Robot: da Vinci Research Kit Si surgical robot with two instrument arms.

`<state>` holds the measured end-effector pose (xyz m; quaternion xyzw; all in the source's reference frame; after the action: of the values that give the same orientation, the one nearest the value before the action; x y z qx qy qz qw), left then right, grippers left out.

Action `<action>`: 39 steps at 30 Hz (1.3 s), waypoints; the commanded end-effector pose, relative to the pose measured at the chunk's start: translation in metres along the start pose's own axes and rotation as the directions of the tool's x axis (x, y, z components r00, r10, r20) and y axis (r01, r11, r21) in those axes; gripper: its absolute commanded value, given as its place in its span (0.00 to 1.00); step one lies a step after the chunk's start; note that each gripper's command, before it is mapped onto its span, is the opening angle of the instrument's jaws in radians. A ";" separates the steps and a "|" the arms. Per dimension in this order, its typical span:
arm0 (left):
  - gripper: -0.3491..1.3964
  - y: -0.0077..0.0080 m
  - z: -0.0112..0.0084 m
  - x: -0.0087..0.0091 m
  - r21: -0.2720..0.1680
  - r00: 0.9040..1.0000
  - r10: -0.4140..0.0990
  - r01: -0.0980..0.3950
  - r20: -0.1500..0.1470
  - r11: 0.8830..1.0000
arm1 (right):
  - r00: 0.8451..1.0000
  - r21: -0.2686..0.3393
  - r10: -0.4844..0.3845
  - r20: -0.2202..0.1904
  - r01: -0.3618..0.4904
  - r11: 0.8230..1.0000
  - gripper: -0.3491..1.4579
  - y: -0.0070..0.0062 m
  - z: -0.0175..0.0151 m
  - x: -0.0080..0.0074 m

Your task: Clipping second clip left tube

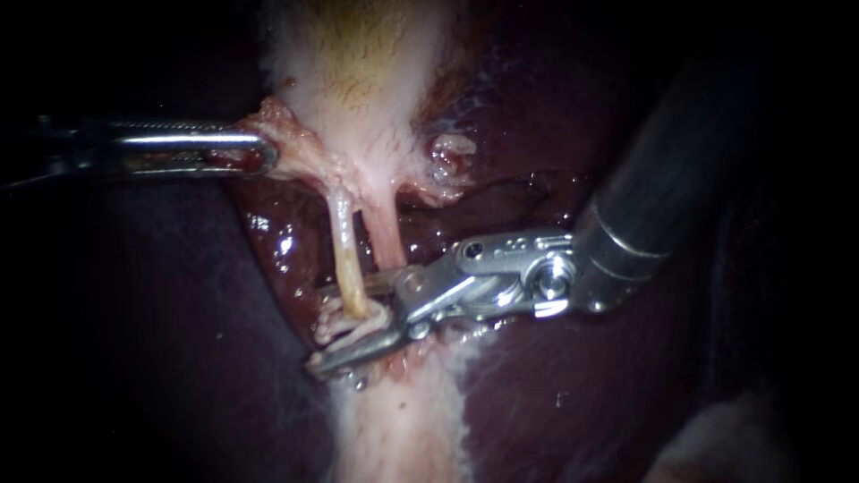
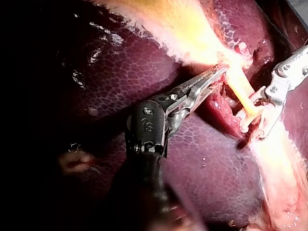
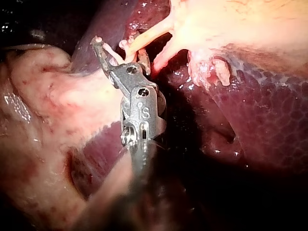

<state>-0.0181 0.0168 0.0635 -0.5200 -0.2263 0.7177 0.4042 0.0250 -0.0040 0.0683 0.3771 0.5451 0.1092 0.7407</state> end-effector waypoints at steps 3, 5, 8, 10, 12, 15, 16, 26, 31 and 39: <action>0.00 0.0000 0.0000 0.0000 -0.001 1.000 0.000 0.000 0.000 1.000 | 1.000 0.028 -0.002 -0.009 0.002 1.000 0.47 -0.0012 0.0003 0.0007; 0.00 -0.0001 0.0000 0.0000 -0.002 1.000 0.000 0.000 0.000 1.000 | 1.000 0.053 -0.005 -0.015 0.006 0.999 0.47 -0.0021 0.0007 0.0010; 0.00 -0.0002 0.0000 0.0000 -0.002 1.000 0.000 0.000 0.000 1.000 | 1.000 0.090 -0.004 -0.027 0.007 0.996 0.47 -0.0034 0.0013 0.0014; 0.00 -0.0002 0.0000 0.0000 -0.002 1.000 0.000 0.000 0.000 1.000 | 1.000 0.111 -0.005 -0.024 0.008 0.994 0.47 -0.0040 0.0017 0.0017; 0.00 -0.0002 0.0000 0.0000 -0.002 1.000 0.000 0.000 0.000 1.000 | 1.000 0.131 -0.012 -0.018 0.014 0.991 0.46 -0.0044 0.0020 0.0019; 0.00 -0.0002 0.0000 0.0000 -0.002 1.000 0.000 0.000 0.000 1.000 | 1.000 0.148 -0.014 -0.013 0.016 0.989 0.46 -0.0047 0.0021 0.0020; 0.00 -0.0002 0.0000 0.0000 -0.002 1.000 0.000 0.000 0.000 1.000 | 1.000 0.145 -0.015 -0.014 0.017 0.989 0.45 -0.0047 0.0021 0.0020; 0.00 -0.0002 -0.0001 0.0000 -0.002 1.000 0.000 0.000 0.000 1.000 | 1.000 0.137 0.003 -0.016 0.000 0.991 0.40 -0.0038 0.0012 0.0014; 0.00 -0.0002 0.0000 0.0000 -0.002 1.000 0.000 0.000 0.000 1.000 | 1.000 0.120 0.016 -0.020 -0.013 0.993 0.33 -0.0034 0.0008 0.0011; 0.00 -0.0004 0.0000 -0.0001 -0.002 1.000 0.000 0.000 0.001 1.000 | 0.999 0.118 0.028 -0.021 -0.025 0.993 0.19 -0.0033 0.0004 0.0009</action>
<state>-0.0179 0.0170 0.0639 -0.5203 -0.2271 0.7176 0.4033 0.0248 -0.0059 0.0655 0.4261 0.5536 0.0915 0.7097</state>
